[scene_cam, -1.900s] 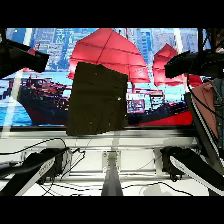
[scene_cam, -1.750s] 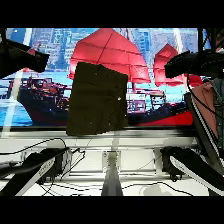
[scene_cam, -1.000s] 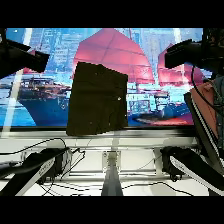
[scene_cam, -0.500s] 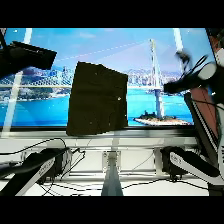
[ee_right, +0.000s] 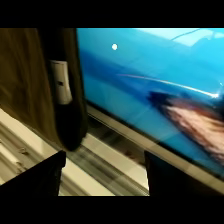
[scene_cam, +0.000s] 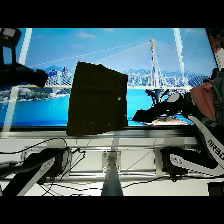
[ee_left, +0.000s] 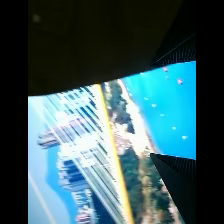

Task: Fold the clothes and pants, and hang the long-sleeved shirts on hangers.

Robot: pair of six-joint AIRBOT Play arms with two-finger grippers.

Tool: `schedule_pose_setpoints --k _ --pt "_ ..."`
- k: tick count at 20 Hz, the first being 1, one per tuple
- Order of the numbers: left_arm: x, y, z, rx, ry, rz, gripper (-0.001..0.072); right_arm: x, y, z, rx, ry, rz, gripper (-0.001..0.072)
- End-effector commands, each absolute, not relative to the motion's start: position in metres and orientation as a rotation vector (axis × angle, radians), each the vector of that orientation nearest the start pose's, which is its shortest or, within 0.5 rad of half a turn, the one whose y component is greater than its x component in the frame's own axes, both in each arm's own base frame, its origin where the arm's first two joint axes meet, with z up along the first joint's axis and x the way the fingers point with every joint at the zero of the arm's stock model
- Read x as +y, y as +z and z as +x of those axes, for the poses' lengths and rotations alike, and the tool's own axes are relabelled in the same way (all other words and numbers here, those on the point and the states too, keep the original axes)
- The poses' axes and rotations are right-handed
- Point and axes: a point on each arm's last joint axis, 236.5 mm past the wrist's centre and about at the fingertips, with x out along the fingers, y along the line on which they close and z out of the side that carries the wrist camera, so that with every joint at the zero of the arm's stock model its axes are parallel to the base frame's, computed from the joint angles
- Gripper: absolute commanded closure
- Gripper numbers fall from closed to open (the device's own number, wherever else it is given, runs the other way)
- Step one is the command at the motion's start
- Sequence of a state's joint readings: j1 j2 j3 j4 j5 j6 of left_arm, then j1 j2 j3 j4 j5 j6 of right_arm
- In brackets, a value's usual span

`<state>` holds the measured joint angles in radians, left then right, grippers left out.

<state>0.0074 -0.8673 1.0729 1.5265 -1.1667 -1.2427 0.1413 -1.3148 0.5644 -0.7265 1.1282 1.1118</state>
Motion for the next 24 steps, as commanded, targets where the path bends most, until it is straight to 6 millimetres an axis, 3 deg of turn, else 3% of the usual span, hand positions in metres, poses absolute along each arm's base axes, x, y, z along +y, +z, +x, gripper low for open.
schedule_pose_setpoints --k 1,3,6,10,12,14,19,20,23,24 --pt "0.037 0.049 0.279 1.245 -0.087 0.208 0.0124 0.226 -0.114 0.194 1.661 0.681 0.540 0.0154" --pt "0.042 0.010 0.248 1.370 -0.094 0.118 0.0124 0.236 -0.115 0.195 1.644 0.699 0.503 0.0156" --pt "0.017 -0.039 0.209 1.477 -0.196 -0.070 0.0124 0.244 -0.116 0.194 1.631 0.713 0.471 0.0172" --pt "-0.015 -0.085 0.164 1.589 -0.293 -0.207 0.0124 0.242 -0.120 0.207 1.583 0.680 0.462 0.0615" --pt "-0.030 -0.101 0.148 1.646 -0.340 -0.268 0.0124 0.243 -0.118 0.216 1.557 0.676 0.458 0.0671" --pt "-0.040 -0.110 0.146 1.675 -0.380 -0.328 0.0124 0.246 -0.113 0.223 1.536 0.685 0.455 0.0671" --pt "-0.068 -0.126 0.170 1.627 -0.445 -0.501 0.0125 0.253 -0.099 0.242 1.482 0.706 0.448 0.0671" --pt "-0.076 -0.127 0.173 1.620 -0.478 -0.540 0.0164 0.254 -0.097 0.245 1.474 0.710 0.446 0.0671" --pt "-0.090 -0.128 0.179 1.594 -0.556 -0.600 0.0425 0.256 -0.092 0.251 1.455 0.716 0.439 0.0670" --pt "-0.089 -0.130 0.179 1.600 -0.565 -0.590 0.0553 0.257 -0.090 0.254 1.448 0.720 0.435 0.0671"
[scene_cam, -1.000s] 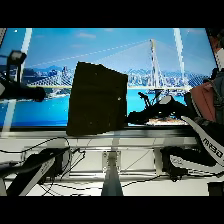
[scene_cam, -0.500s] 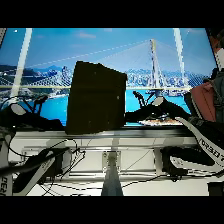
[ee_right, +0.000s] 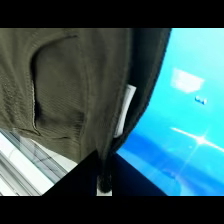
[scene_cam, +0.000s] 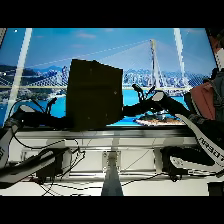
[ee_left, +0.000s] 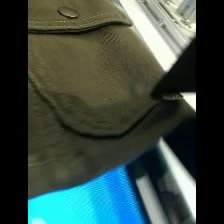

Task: Fold the clothes and pants, and hang the long-sleeved shirts on hangers.

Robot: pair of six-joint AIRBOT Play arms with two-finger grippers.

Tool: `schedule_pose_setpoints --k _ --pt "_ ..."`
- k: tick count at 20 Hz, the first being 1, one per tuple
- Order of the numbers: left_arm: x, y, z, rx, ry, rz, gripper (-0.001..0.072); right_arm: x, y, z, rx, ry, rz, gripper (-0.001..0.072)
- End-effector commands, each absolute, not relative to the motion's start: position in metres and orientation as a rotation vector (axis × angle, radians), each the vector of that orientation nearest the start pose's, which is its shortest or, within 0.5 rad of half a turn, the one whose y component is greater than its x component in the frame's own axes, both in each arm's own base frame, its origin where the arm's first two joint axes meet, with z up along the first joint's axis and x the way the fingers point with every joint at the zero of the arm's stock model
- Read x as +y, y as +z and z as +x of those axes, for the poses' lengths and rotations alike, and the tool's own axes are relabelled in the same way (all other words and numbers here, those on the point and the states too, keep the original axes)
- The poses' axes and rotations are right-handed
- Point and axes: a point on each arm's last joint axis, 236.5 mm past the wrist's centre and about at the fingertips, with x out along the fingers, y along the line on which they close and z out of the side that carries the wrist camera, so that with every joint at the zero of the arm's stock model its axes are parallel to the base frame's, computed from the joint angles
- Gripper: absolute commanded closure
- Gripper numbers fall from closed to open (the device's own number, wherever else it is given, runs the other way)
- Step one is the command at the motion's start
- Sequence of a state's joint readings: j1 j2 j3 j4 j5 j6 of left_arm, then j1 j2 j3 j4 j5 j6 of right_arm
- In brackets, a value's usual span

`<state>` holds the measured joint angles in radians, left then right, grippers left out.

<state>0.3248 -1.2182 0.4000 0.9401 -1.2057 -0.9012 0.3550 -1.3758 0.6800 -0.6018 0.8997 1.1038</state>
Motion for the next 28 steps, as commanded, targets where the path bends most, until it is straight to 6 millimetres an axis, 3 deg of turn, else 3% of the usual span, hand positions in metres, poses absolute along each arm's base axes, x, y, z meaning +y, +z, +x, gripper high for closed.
schedule_pose_setpoints --k 1,4,6,7,9,11,13,14,16,17,18,20,22,23,25,28 --pt "-0.087 -0.128 0.181 1.597 -0.581 -0.568 0.0696 0.258 -0.086 0.257 1.439 0.731 0.430 0.0671" --pt "-0.081 -0.103 0.209 1.543 -0.648 -0.507 0.0694 0.269 -0.058 0.273 1.348 0.834 0.360 0.0671" --pt "-0.069 -0.064 0.252 1.434 -0.661 -0.434 0.0695 0.276 -0.025 0.290 1.253 0.902 0.294 0.0671" --pt "-0.062 -0.038 0.277 1.350 -0.654 -0.377 0.0695 0.278 -0.005 0.299 1.197 0.922 0.257 0.0671" --pt "-0.052 0.037 0.325 1.122 -0.633 -0.249 0.0695 0.282 0.052 0.321 1.035 0.953 0.195 0.0671" --pt "-0.050 0.137 0.353 0.854 -0.611 -0.113 0.0695 0.287 0.124 0.333 0.853 0.986 0.168 0.0671" --pt "-0.054 0.230 0.350 0.610 -0.568 0.012 0.0695 0.287 0.202 0.328 0.668 1.018 0.155 0.0671" --pt "-0.057 0.275 0.337 0.490 -0.536 0.080 0.0695 0.286 0.240 0.317 0.596 1.036 0.176 0.0671" --pt "-0.066 0.343 0.297 0.283 -0.464 0.187 0.0695 0.282 0.315 0.280 0.497 1.079 0.304 0.0671" --pt "-0.069 0.363 0.275 0.210 -0.429 0.235 0.0694 0.278 0.347 0.257 0.455 1.101 0.371 0.0671" --pt "-0.072 0.377 0.251 0.160 -0.395 0.288 0.0695 0.272 0.371 0.235 0.416 1.122 0.410 0.0671" --pt "-0.079 0.396 0.208 0.075 -0.341 0.351 0.0695 0.260 0.396 0.199 0.379 1.137 0.453 0.0672" --pt "-0.078 0.400 0.185 0.061 -0.286 0.280 0.0696 0.251 0.397 0.181 0.428 1.114 0.513 0.0672" --pt "-0.075 0.390 0.184 0.096 -0.273 0.234 0.0696 0.249 0.386 0.183 0.474 1.081 0.534 0.0672" --pt "-0.074 0.353 0.203 0.203 -0.307 0.131 0.0696 0.247 0.344 0.207 0.605 0.974 0.598 0.0672" --pt "-0.081 0.263 0.254 0.427 -0.434 -0.109 0.0697 0.247 0.256 0.259 0.748 0.792 0.712 0.0671"
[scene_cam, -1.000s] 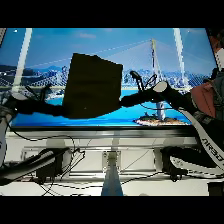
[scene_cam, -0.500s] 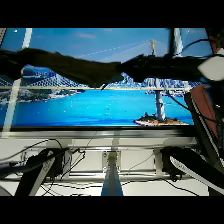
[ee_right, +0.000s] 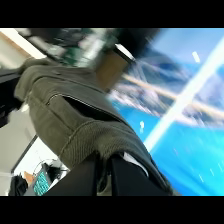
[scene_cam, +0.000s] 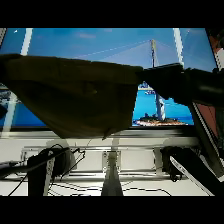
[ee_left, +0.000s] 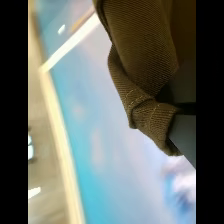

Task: Fold the clothes and pants, and hang the long-sleeved shirts on hangers.

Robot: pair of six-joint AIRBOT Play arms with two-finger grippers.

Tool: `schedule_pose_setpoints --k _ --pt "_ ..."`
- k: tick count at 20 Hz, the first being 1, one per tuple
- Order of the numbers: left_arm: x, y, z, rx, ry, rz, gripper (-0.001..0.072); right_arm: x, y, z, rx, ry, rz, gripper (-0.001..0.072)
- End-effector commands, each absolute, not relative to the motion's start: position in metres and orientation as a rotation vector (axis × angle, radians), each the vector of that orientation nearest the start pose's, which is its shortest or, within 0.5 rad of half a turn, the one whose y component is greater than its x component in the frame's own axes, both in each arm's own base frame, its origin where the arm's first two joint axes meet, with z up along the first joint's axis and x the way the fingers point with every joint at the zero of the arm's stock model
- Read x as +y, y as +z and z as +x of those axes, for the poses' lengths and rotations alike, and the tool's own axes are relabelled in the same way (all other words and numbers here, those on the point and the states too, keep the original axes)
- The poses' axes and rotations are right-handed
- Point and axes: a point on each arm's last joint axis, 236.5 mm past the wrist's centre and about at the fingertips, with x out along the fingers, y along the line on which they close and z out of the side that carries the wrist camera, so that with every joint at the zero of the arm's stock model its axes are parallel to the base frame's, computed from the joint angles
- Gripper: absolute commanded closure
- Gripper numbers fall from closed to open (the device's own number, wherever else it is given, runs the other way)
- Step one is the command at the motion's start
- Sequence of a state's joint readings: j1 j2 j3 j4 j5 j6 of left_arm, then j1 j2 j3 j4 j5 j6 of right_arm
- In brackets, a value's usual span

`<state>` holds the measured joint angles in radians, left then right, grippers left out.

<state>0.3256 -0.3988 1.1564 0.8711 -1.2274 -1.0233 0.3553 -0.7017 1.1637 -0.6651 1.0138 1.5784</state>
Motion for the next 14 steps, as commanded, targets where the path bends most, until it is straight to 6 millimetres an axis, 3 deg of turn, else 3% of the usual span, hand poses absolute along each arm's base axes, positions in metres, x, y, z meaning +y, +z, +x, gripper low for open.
schedule_pose_setpoints --k 1,3,5,7,9,11,13,14 --pt "-0.081 0.225 0.275 0.500 -0.458 -0.193 0.0697 0.246 0.224 0.278 0.780 0.727 0.745 0.0671" --pt "-0.074 0.145 0.316 0.610 -0.448 -0.271 0.0697 0.239 0.156 0.315 0.832 0.576 0.804 0.0671" --pt "-0.080 0.070 0.339 0.758 -0.429 -0.334 0.0696 0.226 0.096 0.350 0.858 0.436 0.793 0.0672" --pt "-0.104 0.025 0.343 0.908 -0.488 -0.361 0.0696 0.218 0.058 0.372 0.892 0.360 0.737 0.0672" --pt "-0.120 0.010 0.346 0.980 -0.540 -0.363 0.0696 0.211 0.037 0.375 0.971 0.332 0.723 0.0671" --pt "-0.128 0.016 0.341 1.014 -0.594 -0.351 0.0696 0.201 0.025 0.358 1.082 0.351 0.655 0.0671" --pt "-0.126 0.015 0.316 1.107 -0.663 -0.273 0.0696 0.192 0.010 0.315 1.276 0.414 0.545 0.0671" --pt "-0.124 0.011 0.292 1.199 -0.715 -0.230 0.0696 0.187 0.003 0.289 1.391 0.446 0.504 0.0672"
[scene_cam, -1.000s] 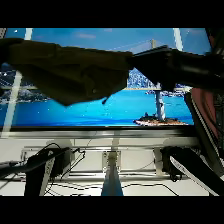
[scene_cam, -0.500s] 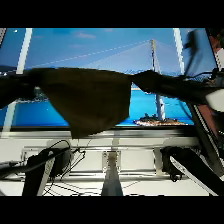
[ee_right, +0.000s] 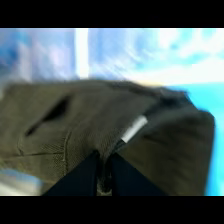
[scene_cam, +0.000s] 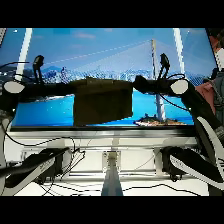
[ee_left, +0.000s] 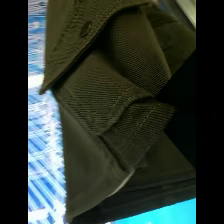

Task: Fold the clothes and pants, and hang the long-sleeved shirts on hangers.

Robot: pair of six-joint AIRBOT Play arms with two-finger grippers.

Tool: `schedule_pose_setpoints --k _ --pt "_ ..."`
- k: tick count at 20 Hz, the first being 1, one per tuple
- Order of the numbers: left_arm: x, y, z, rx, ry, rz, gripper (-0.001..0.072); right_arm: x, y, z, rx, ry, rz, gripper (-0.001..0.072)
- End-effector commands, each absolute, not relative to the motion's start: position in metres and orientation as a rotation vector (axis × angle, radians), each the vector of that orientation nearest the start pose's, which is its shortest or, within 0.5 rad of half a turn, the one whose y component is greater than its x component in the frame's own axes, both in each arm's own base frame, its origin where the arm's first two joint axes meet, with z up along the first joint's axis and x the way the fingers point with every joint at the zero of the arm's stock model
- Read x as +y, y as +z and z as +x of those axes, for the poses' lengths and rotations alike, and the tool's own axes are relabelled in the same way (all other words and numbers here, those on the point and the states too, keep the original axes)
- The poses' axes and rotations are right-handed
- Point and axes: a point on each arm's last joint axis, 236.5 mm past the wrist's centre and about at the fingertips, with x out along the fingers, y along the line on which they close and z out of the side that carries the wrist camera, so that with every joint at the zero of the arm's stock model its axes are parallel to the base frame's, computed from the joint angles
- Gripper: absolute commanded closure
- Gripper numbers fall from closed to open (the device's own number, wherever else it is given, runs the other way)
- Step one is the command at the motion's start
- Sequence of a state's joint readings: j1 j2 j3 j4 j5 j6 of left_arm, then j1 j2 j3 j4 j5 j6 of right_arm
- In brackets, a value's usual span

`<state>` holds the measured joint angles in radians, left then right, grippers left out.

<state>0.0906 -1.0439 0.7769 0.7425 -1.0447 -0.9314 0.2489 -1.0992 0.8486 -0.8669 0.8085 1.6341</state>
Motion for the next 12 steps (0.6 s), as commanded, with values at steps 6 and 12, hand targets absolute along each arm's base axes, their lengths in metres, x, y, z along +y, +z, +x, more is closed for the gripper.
schedule_pose_setpoints --k 6,12 --pt "-0.136 -0.011 0.196 1.541 -0.902 -0.228 0.0452 0.168 -0.025 0.209 1.691 0.522 0.353 0.0468" --pt "-0.140 -0.045 0.243 1.361 -0.735 -0.212 0.0035 0.150 -0.047 0.269 1.437 0.417 0.272 0.0025"
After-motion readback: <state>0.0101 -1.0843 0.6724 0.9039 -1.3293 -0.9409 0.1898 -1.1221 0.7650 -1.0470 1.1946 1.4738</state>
